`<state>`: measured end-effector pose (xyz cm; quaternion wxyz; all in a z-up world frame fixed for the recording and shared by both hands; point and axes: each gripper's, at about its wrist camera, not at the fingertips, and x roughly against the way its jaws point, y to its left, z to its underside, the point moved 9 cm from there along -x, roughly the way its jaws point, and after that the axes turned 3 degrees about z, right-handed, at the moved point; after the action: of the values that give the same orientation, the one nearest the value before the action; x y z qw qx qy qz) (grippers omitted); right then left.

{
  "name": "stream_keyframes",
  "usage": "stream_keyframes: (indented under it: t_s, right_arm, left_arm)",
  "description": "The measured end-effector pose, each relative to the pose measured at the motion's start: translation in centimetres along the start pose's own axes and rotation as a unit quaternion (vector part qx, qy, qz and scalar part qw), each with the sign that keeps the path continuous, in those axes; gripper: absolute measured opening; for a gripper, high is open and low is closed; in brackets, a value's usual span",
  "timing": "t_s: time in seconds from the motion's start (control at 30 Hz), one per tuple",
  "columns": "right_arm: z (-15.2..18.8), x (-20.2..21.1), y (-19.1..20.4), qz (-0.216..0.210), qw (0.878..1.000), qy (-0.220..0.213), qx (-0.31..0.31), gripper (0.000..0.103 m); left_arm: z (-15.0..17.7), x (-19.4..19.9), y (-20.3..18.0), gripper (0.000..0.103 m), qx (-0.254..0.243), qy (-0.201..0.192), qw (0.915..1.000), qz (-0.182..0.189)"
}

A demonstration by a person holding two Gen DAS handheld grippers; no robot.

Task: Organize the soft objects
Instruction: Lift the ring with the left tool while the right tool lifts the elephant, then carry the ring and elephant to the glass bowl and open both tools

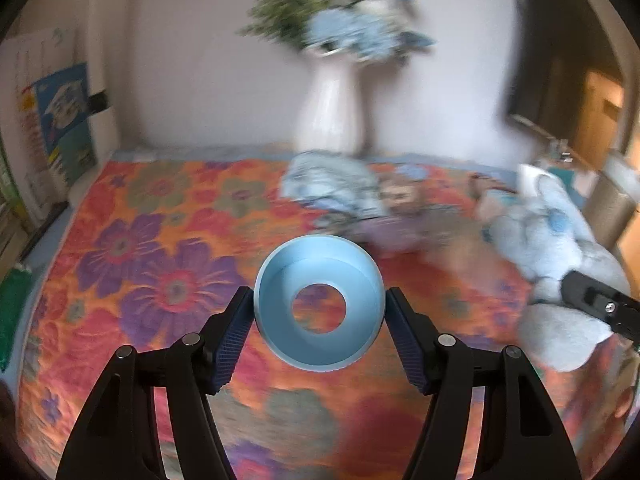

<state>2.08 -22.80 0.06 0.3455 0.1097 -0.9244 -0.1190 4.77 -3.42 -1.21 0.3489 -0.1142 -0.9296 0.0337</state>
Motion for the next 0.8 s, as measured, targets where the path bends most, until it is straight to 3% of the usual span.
stream_keyframes:
  t_s: [0.2, 0.5, 0.63, 0.8]
  right_arm:
    - [0.6, 4.8, -2.0, 0.026, 1.0, -0.011, 0.005, 0.062]
    - [1.4, 9.6, -10.2, 0.056, 0.997, 0.026, -0.044, 0.062]
    - [0.8, 12.1, -14.3, 0.084, 0.994, 0.011, -0.071, 0.062]
    - [-0.6, 15.2, -19.5, 0.106, 0.987, -0.027, -0.117, 0.062]
  left_arm:
    - [-1.2, 2.2, -6.7, 0.064, -0.038, -0.022, 0.9978, 0.049]
    - [-2.1, 4.0, -16.7, 0.064, -0.099, -0.026, 0.987, 0.124]
    - [-1.4, 4.5, -21.2, 0.064, -0.131, -0.018, 0.9768, 0.169]
    - [-0.3, 5.1, -27.5, 0.064, -0.19, -0.01, 0.9577, 0.216]
